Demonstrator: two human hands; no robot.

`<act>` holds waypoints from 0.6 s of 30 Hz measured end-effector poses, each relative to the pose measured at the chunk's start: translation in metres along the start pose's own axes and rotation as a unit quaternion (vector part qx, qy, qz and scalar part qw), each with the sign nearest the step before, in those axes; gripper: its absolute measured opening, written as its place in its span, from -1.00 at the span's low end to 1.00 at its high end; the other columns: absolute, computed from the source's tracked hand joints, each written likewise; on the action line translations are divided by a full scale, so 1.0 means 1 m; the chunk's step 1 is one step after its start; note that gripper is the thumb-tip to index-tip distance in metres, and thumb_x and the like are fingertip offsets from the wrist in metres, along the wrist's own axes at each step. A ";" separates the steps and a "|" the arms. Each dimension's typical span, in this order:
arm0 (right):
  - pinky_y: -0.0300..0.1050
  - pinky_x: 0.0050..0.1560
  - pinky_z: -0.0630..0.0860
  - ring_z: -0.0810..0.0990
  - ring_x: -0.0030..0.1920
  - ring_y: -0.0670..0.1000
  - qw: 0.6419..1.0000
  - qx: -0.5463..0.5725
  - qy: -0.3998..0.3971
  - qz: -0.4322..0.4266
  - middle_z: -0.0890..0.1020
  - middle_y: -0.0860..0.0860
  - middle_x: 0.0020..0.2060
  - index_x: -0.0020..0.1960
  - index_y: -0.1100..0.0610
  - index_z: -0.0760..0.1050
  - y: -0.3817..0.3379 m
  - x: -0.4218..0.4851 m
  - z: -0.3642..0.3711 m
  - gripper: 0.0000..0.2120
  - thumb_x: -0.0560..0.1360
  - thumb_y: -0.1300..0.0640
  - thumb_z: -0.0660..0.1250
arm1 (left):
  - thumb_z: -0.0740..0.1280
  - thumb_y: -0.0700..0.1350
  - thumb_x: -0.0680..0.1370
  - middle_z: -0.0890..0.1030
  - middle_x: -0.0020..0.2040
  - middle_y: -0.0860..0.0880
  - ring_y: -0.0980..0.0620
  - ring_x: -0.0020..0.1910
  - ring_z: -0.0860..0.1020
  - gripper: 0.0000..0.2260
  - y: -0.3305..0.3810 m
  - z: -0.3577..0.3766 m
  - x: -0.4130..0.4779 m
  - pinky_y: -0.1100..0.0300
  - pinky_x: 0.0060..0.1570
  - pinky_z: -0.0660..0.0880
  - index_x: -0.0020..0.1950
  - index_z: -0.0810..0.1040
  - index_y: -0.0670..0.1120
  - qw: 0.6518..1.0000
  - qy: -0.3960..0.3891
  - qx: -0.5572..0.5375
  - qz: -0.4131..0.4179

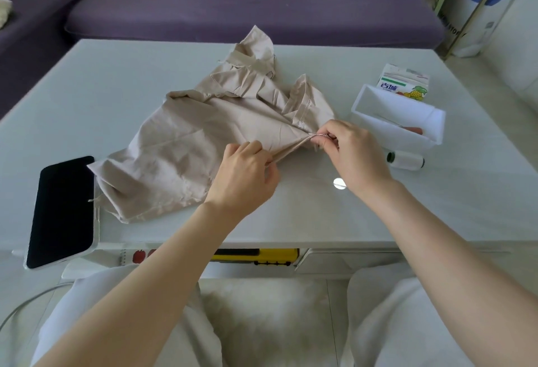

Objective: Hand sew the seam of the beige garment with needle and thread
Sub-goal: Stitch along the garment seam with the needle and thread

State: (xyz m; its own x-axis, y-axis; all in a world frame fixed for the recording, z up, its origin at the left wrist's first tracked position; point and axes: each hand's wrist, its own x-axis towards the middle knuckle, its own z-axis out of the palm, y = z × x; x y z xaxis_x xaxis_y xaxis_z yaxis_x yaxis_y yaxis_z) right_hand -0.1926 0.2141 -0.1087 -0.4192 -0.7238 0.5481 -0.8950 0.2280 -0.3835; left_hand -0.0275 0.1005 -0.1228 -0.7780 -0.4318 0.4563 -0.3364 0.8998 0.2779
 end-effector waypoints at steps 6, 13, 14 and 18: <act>0.01 -0.33 0.47 0.56 -0.28 0.22 1.000 -0.024 -0.005 0.012 0.62 0.13 -0.28 -0.16 0.23 0.54 0.001 -0.002 0.001 -0.84 0.49 0.13 0.39 | 0.34 -0.28 0.42 0.51 -0.39 -0.09 -0.13 -0.45 0.45 -0.87 -0.001 -0.007 0.002 0.21 -0.22 0.24 -0.31 0.64 -0.20 1.000 0.010 -0.001 -0.007; -0.20 -0.46 0.30 0.57 -0.29 0.15 0.984 -0.159 0.047 -0.059 0.61 0.03 -0.33 -0.23 0.13 0.55 -0.002 -0.004 0.004 -0.91 0.36 0.19 0.46 | 0.35 -0.25 0.44 0.55 -0.35 -0.07 -0.13 -0.44 0.41 -0.89 -0.001 -0.013 -0.004 0.25 -0.30 0.29 -0.23 0.67 -0.18 1.000 0.016 -0.027 0.003; -0.14 -0.42 0.38 0.54 -0.20 0.16 0.982 -0.162 0.041 -0.083 0.61 0.04 -0.23 -0.15 0.14 0.58 -0.004 -0.003 0.005 -0.89 0.35 0.23 0.47 | 0.35 -0.25 0.44 0.54 -0.36 -0.07 -0.13 -0.44 0.41 -0.89 -0.001 -0.013 -0.005 0.23 -0.31 0.29 -0.24 0.66 -0.18 0.999 0.014 -0.028 0.007; -0.04 -0.18 0.53 0.53 -0.01 0.11 0.978 -0.136 -0.019 -0.157 0.59 0.03 0.09 0.20 0.17 0.53 -0.027 -0.010 0.015 -0.49 0.28 0.35 0.51 | 0.34 -0.26 0.44 0.51 -0.39 -0.07 -0.12 -0.46 0.40 -0.88 -0.002 -0.016 -0.004 0.19 -0.34 0.31 -0.22 0.67 -0.17 0.999 0.010 -0.022 0.023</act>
State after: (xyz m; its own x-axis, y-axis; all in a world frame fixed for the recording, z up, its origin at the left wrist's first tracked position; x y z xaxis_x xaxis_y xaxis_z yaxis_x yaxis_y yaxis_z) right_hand -0.1618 0.2051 -0.1149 -0.1166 -0.8089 0.5763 -0.9883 0.1520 0.0133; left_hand -0.0151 0.0998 -0.1117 -0.7809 -0.3921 0.4863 -0.2773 0.9151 0.2927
